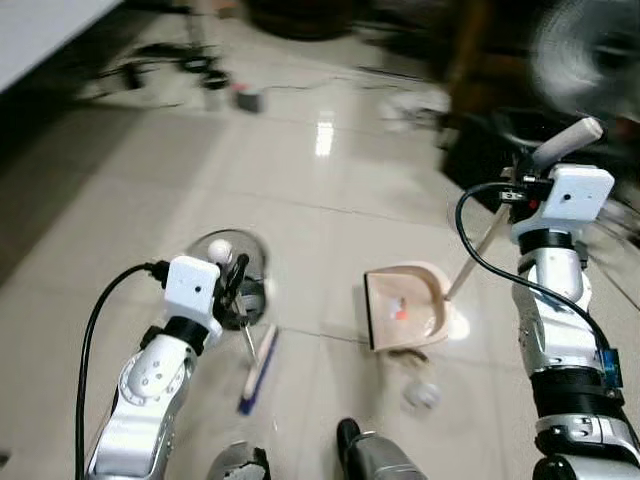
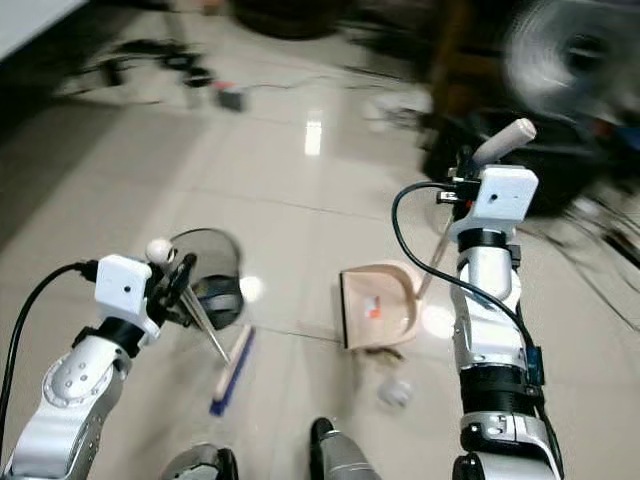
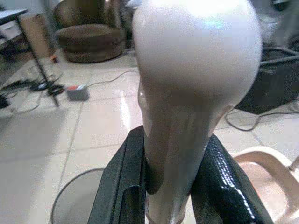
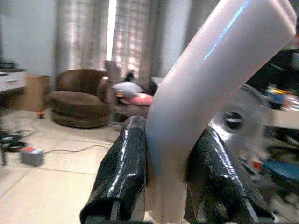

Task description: Sweep floor

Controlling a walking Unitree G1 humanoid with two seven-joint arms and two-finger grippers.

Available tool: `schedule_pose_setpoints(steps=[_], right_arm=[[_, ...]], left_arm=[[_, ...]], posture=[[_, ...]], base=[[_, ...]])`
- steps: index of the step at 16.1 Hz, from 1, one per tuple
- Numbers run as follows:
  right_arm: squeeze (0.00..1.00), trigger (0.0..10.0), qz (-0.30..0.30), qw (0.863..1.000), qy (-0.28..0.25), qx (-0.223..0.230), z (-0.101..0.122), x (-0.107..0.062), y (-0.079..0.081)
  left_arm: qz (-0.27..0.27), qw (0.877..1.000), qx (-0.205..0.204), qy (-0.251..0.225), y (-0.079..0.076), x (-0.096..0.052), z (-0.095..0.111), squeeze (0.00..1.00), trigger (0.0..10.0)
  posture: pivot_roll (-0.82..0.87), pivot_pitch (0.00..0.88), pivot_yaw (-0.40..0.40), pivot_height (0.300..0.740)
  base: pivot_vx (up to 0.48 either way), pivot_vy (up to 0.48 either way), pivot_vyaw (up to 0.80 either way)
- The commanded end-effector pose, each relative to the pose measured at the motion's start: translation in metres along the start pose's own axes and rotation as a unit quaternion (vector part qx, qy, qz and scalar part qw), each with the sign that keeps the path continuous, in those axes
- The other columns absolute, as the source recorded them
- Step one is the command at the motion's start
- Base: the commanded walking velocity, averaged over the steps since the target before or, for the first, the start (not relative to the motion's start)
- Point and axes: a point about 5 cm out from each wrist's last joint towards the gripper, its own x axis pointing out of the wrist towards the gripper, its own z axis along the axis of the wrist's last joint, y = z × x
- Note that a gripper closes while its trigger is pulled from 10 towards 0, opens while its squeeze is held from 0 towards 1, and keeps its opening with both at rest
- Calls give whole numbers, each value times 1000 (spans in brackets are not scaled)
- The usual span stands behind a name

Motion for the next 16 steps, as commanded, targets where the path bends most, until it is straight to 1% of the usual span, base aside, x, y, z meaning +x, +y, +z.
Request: schedule_pose_setpoints(steps=[1,2,3,4,5,6,7,8,9,11,12,14,15,16], right_arm=[[0,10000,-13,1000,-25,13,12,3,-2],[0,10000,-22,999,-16,29,10,1,-2],[0,10000,-24,998,-23,55,11,-2,-1],[0,10000,-13,997,-48,59,17,-3,1],[0,10000,-14,996,-58,64,19,-3,1],[0,10000,-28,990,-110,83,33,-2,-3],[0,10000,-25,988,-124,84,37,-1,-2],[0,10000,-16,985,-150,85,45,-2,0],[0,10000,-12,980,-163,117,50,-2,2],[0,10000,11,980,-175,91,53,-4,7],[0,10000,31,981,-178,68,52,-6,13],[0,10000,56,988,-136,44,40,-7,20],[0,10000,58,989,-131,42,39,-7,21],[0,10000,52,995,-85,25,27,-7,21]], left_arm=[[6,1000,13,-17,4,0,8,0,10000],[9,1000,14,-18,5,2,8,0,10000],[9,1000,16,-17,6,3,8,0,10000],[10,1000,18,-17,8,4,8,0,10000],[10,1000,19,-17,9,4,8,0,10000],[16,999,23,-19,12,6,9,0,10000],[17,999,23,-19,13,6,9,0,10000],[18,999,24,-19,13,6,9,0,10000],[17,999,24,-17,13,6,8,0,10000],[16,999,24,-17,13,6,7,0,10000],[15,999,24,-17,12,6,7,0,10000],[20,999,29,-15,12,8,6,0,10000],[22,999,29,-14,12,8,6,0,10000],[28,999,18,-8,12,12,4,0,10000]], posture=[[34,137,5,740],[31,137,6,740],[31,135,8,740],[30,135,9,740],[30,134,9,740],[34,131,8,740],[34,134,9,740],[36,133,11,740],[33,133,12,740],[34,135,13,740],[31,138,13,740],[29,142,11,740],[29,142,11,740],[28,146,7,740]], base=[[0,0,-800],[0,0,-800],[0,0,-769],[0,0,0],[0,0,0],[0,0,0],[0,0,0],[0,0,0],[0,0,0],[0,0,0],[0,0,0],[0,0,0],[0,0,0],[0,0,0]])
